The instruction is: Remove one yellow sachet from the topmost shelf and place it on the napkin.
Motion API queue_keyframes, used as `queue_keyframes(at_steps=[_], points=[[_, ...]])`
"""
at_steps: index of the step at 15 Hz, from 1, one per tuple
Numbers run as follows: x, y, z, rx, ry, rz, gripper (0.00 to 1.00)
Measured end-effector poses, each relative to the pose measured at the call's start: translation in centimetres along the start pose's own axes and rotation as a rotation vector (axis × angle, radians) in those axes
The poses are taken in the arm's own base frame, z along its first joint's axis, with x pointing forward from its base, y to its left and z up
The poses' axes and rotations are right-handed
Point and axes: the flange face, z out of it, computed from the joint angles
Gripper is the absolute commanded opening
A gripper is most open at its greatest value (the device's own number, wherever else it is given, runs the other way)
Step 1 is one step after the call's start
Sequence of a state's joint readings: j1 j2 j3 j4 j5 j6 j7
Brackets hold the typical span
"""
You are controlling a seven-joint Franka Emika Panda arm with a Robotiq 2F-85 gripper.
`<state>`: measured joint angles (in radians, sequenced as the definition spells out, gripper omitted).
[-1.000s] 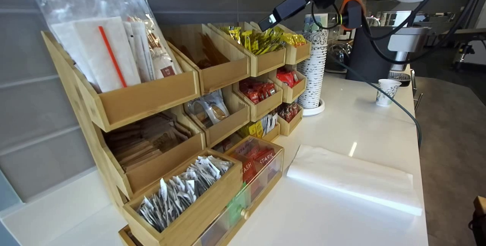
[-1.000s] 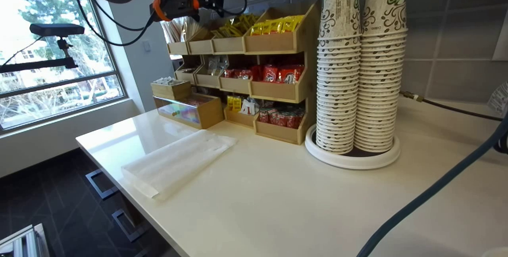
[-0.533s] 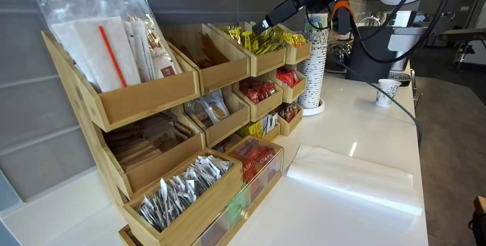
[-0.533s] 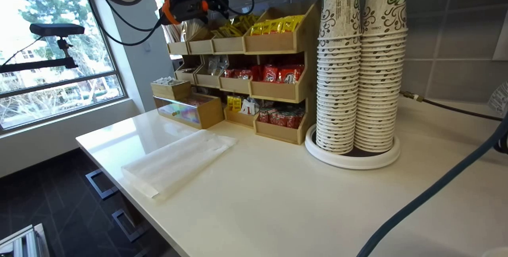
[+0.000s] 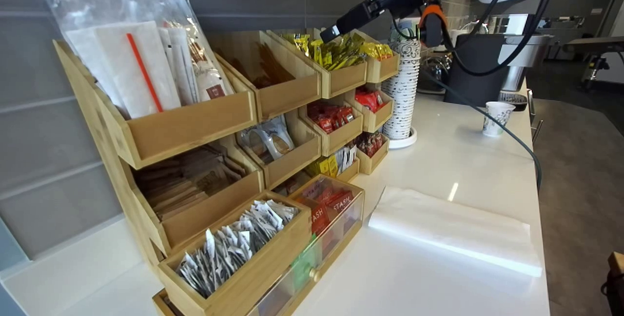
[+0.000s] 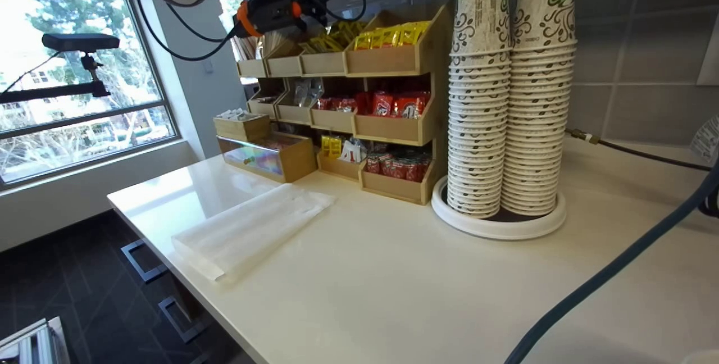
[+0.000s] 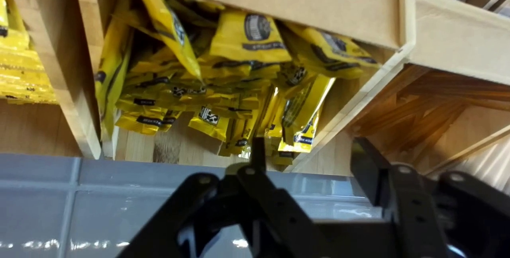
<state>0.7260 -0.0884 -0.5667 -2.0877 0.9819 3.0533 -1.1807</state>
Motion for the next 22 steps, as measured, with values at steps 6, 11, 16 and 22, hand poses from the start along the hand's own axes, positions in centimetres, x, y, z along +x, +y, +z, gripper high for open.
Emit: queue_keyframes(at_steps=[6, 11, 16, 22], points=[[-0.4, 0.3, 0.8, -0.008, 0.015, 0.0, 0.69], [-0.6, 0.4, 1.7, -0.016, 0.031, -0.003, 0.27], [-0.6, 0.4, 2.4, -0.026, 0.047, -0.009, 0.0], [-0.6, 0.6, 2.4, -0.032, 0.06, -0.013, 0.0]])
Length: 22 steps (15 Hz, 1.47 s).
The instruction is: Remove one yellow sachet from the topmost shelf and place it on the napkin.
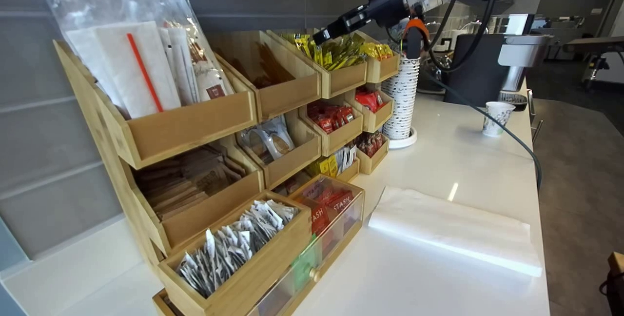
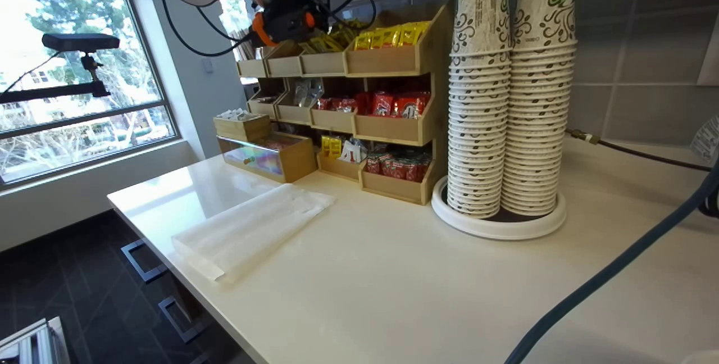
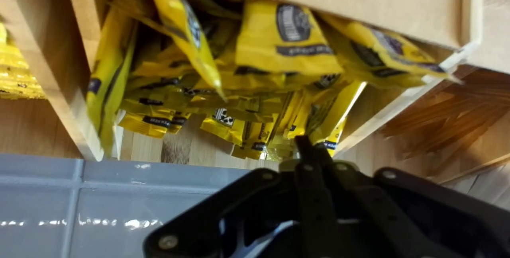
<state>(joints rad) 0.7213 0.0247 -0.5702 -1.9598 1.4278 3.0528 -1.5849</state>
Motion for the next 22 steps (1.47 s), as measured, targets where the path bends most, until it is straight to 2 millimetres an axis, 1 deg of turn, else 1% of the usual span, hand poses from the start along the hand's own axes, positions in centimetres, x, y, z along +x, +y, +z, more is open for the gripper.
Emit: queue_keyframes(at_steps=[4, 7, 10, 13, 16, 19, 22], points=[[0.4, 0.2, -0.2, -0.002, 0.011, 0.008, 0.0], [1.3, 0.6, -1.0, -0.011, 0.034, 0.015, 0.0], [2.5, 1.2, -2.4, -0.023, 0.07, 0.039, 0.0], [3.7, 2.0, -4.3, -0.047, 0.109, 0.068, 0.0], [4.6, 2.2, -6.0, -0.044, 0.141, 0.094, 0.0], [3.9, 1.3, -6.8, -0.012, 0.137, 0.127, 0.0], [2.0, -0.4, -7.1, 0.029, 0.102, 0.172, 0.0]])
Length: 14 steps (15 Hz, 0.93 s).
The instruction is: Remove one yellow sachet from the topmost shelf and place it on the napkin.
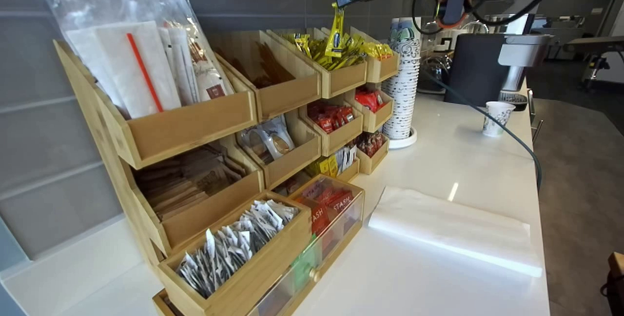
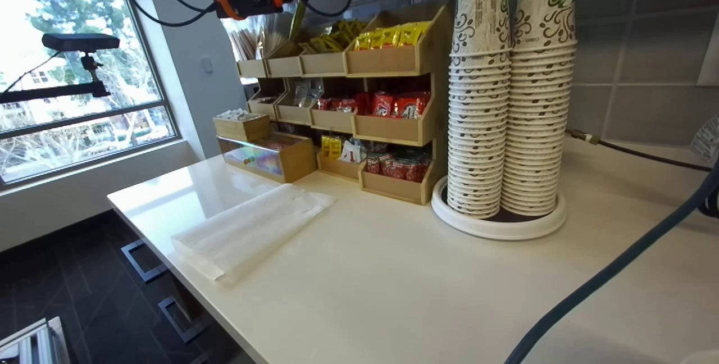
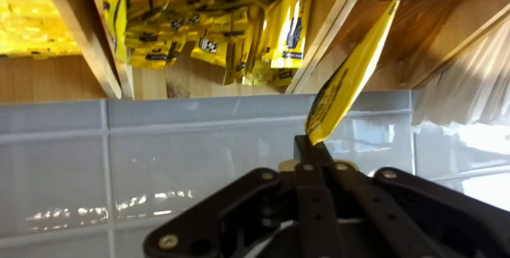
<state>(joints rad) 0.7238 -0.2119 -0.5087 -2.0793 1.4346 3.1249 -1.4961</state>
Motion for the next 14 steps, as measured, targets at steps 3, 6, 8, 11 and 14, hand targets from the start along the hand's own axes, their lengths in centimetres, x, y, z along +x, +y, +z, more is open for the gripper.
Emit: queue_keyframes(at_steps=[3, 6, 8, 11, 14], points=[[-1.8, -1.4, -0.9, 0.02, -0.032, 0.03, 0.0], [-3.4, -2.3, -2.0, 0.036, -0.068, 0.026, 0.0], [-5.2, -2.5, -2.5, 0.032, -0.111, 0.015, 0.0], [-8.4, -2.0, -2.8, 0.018, -0.212, 0.007, 0.0], [-10.8, -0.6, -3.3, 0.02, -0.337, 0.013, 0.0]])
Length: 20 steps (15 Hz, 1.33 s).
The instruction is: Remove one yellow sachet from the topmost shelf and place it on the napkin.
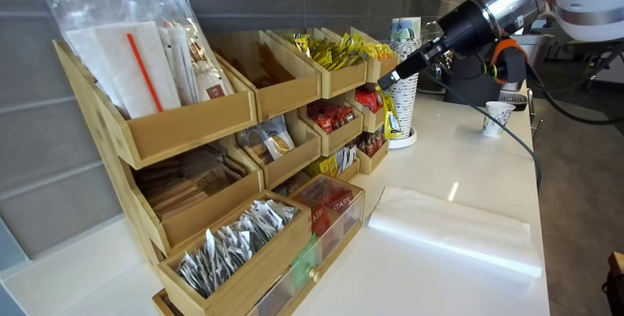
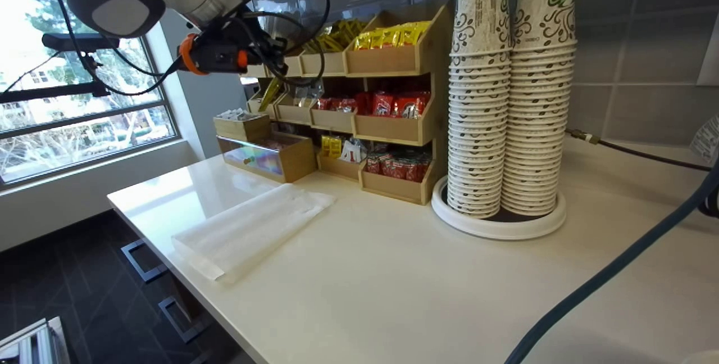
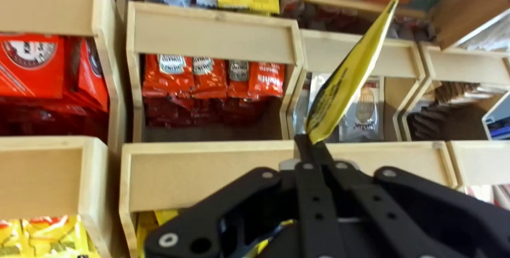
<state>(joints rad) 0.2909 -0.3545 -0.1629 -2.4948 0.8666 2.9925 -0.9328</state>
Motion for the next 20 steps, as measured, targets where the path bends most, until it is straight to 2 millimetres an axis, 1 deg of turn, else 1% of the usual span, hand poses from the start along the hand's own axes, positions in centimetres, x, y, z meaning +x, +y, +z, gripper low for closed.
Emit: queue_keyframes(at_steps=[2, 5, 8, 10, 12, 15, 20], points=[[-0.5, 1.1, -0.9, 0.002, -0.076, 0.01, 0.0], [0.1, 1.9, -3.8, 0.015, -0.17, 0.025, 0.0], [0.5, 1.4, -6.6, 0.053, -0.249, 0.033, 0.0], [0.2, 0.9, -7.6, 0.071, -0.301, 0.03, 0.0], [-0.4, 0.7, -7.8, 0.077, -0.354, 0.024, 0.0], [-1.5, 0.6, -7.3, 0.073, -0.414, 0.012, 0.0], [-4.6, 1.5, -6.0, 0.036, -0.5, -0.02, 0.0]])
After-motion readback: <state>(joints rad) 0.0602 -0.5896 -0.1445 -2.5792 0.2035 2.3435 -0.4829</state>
